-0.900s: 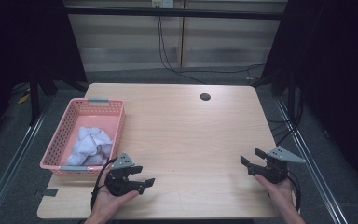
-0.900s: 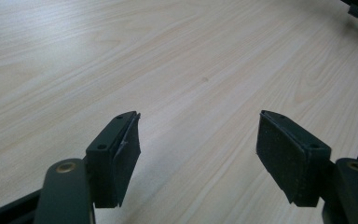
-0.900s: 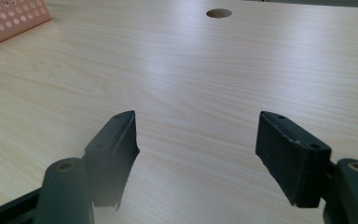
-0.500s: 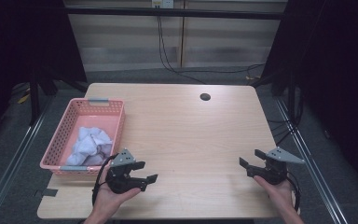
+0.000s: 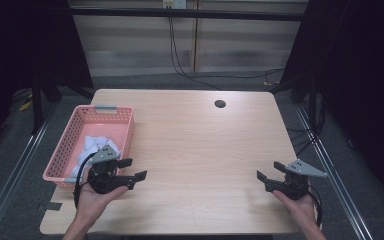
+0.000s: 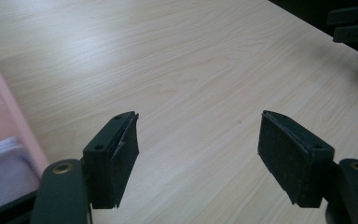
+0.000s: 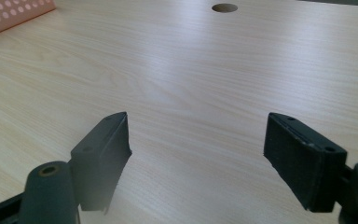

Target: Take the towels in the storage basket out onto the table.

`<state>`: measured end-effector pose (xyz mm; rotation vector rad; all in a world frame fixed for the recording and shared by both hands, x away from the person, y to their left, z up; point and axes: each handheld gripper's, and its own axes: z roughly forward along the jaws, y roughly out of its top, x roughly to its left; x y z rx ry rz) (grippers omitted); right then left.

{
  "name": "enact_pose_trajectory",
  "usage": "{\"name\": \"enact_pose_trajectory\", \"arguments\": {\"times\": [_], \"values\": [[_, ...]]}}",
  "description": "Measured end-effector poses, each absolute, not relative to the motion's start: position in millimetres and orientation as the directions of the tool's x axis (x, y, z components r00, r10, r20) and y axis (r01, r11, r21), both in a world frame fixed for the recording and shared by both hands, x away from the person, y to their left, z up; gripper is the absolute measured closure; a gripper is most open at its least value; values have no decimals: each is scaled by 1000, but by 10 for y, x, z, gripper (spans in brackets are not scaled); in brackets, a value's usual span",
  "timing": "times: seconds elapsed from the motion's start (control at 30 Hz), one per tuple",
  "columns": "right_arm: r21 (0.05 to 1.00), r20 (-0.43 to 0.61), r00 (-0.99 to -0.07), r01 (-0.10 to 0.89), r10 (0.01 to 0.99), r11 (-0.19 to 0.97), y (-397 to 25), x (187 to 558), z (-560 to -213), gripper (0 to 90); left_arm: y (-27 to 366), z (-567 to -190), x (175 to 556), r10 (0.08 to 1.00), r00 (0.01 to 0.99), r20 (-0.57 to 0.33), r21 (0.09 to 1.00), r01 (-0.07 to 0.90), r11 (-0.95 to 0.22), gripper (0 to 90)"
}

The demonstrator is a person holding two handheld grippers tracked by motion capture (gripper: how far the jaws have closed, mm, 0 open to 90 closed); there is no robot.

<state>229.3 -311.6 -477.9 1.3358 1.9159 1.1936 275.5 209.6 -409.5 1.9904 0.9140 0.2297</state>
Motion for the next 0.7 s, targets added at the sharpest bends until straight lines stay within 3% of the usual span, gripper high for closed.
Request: {"name": "enact_pose_trajectory", "arguments": {"times": [0.57, 0.7], "values": [[872, 62, -388, 469, 920, 139, -3104, 2290, -4784, 211, 2576, -3847, 2882, 759, 634, -149, 789, 539, -295, 251], [870, 74, -392, 475, 917, 133, -3098, 2310, -4794, 198, 2800, -3770, 3003, 814, 560, -154, 767, 587, -259, 239]]}}
